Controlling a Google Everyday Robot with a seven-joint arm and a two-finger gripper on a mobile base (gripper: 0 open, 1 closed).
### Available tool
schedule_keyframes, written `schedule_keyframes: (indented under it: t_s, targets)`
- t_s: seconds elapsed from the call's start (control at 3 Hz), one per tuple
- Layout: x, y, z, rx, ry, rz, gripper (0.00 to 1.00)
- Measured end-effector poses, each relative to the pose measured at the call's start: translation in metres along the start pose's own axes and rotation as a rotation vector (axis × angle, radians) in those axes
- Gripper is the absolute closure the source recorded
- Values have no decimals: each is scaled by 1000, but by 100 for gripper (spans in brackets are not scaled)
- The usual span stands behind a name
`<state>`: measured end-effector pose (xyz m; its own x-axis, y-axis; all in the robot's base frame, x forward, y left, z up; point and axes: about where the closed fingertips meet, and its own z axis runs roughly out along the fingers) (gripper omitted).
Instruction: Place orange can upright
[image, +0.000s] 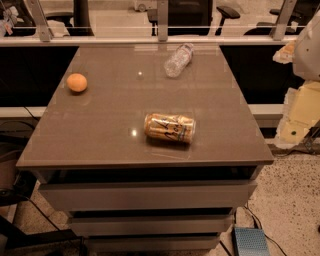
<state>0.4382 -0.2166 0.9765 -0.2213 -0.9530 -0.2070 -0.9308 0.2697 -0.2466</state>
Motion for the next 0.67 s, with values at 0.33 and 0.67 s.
schedule_keyframes:
  t_s: [0.33,0.67]
  targets:
    - [0,0,0,0,0,0,0]
    - [-12,-3,4,-9,-46,-9,0]
